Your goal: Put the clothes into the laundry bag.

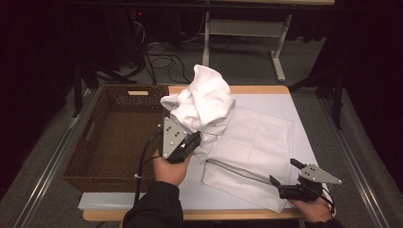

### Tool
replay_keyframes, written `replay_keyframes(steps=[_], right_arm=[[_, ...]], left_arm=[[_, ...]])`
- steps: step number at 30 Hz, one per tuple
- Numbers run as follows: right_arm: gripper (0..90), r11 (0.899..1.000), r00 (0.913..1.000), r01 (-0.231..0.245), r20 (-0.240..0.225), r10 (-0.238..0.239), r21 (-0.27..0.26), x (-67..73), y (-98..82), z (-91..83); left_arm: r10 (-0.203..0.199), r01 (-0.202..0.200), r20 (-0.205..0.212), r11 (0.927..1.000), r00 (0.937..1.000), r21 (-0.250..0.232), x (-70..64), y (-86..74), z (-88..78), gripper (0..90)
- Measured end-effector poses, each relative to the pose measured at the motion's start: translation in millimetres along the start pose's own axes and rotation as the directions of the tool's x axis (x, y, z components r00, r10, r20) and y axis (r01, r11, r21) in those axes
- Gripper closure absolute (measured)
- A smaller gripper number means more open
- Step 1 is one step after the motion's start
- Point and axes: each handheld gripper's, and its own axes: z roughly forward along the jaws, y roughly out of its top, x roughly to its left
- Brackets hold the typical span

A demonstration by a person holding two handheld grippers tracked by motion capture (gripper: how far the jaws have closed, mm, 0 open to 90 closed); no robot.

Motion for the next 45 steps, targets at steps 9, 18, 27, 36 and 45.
replay_keyframes(steps=[9,18,27,36,45], right_arm=[[5.0,1.000,1.0000,-0.002,-0.007,0.002,0.004,-0.7,-0.3,-0.1],[15.2,1.000,0.9994,-0.006,-0.034,0.006,0.012,-0.7,-1.0,1.1],[16.5,1.000,0.9994,-0.013,-0.030,0.014,0.023,-0.6,-1.7,2.5],[29.1,0.999,0.9989,-0.017,-0.043,0.019,0.040,3.8,-4.5,9.1],[34.0,0.993,0.9983,-0.039,-0.039,0.044,0.107,2.4,5.8,34.2]], left_arm=[[-0.013,0.011,0.076,0.9994,0.9970,0.032,-23.9,-12.8,6.6,64.6],[-0.030,0.022,0.102,0.9967,0.9943,0.079,-34.7,-42.0,-12.2,64.3],[-0.014,0.006,0.095,0.9965,0.9954,0.084,-39.1,-57.2,-50.1,64.1],[-0.041,0.030,0.105,0.9944,0.9936,0.102,-36.7,-92.8,-44.9,63.9],[-0.053,0.039,0.134,0.9931,0.9895,0.111,-38.1,-100.6,-45.0,63.3]])
